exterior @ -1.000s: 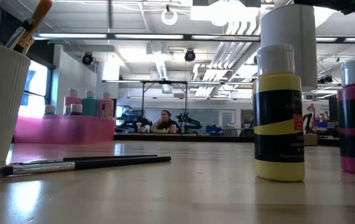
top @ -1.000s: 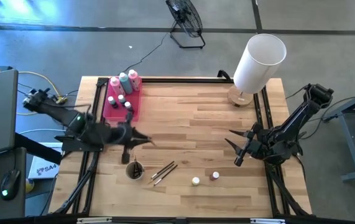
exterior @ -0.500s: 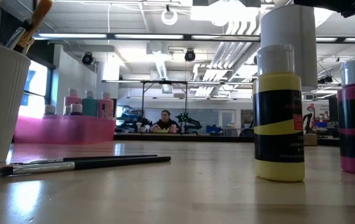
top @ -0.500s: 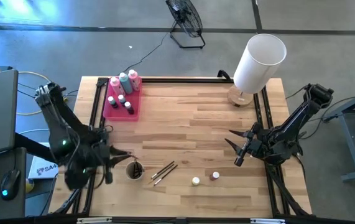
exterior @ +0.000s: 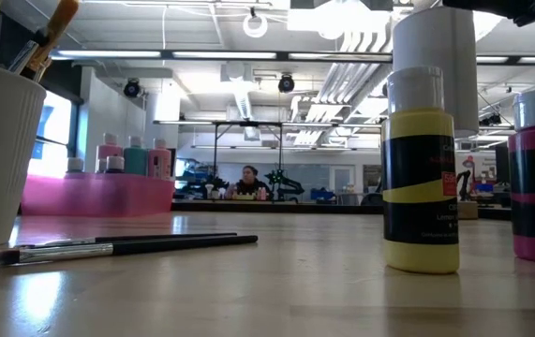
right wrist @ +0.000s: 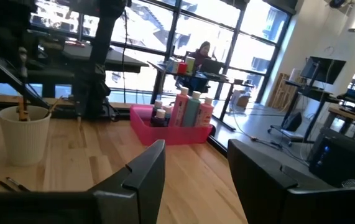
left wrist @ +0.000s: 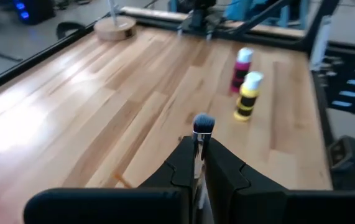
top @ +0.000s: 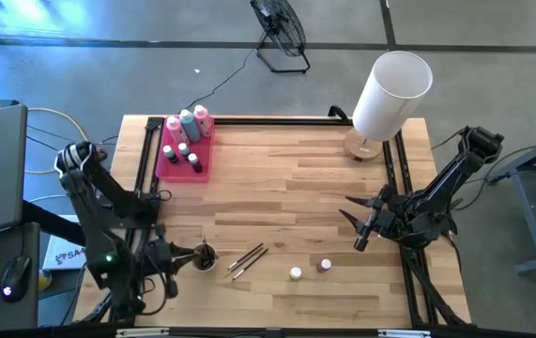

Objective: Pick & Place Paint Supplies
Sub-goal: Put the silver paintbrush into the light brown cup, then put the small pink paint bottle into the pink bin

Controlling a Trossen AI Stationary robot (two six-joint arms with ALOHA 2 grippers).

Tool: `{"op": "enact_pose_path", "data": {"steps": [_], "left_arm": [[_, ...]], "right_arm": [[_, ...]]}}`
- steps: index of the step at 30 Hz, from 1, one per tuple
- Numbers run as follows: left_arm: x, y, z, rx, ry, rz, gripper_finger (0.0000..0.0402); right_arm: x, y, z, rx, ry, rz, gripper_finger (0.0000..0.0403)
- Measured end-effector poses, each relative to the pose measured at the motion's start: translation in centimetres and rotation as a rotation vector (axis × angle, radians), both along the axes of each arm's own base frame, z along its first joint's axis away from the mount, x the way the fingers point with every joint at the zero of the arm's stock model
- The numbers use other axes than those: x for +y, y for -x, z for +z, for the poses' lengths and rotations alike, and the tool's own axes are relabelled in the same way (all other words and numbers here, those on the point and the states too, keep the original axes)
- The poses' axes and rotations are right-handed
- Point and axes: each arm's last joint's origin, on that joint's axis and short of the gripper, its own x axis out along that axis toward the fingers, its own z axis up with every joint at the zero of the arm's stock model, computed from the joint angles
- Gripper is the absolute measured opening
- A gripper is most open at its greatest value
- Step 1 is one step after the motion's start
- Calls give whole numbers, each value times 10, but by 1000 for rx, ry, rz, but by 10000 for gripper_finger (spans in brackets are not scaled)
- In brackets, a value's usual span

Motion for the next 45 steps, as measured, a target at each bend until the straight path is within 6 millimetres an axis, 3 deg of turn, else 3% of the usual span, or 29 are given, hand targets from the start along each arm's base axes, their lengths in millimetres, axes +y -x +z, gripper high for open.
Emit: {"op": "enact_pose_path", "data": {"steps": [22,29,33,39,45], "left_arm": [[-25,-11,-61,83,41,132,25],[-25,-11,-62,99,49,133,63],[-25,-12,-62,97,57,142,104],[-13,-25,-61,122,13,196,175],[3,-40,-56,179,-67,226,199]], "right_arm": [[2,-1,0,-7,7,64,168],[2,-1,0,-6,7,62,168],[2,-1,0,-5,9,62,168],[2,-1,0,-4,11,62,168],[2,-1,0,18,56,57,168]]}}
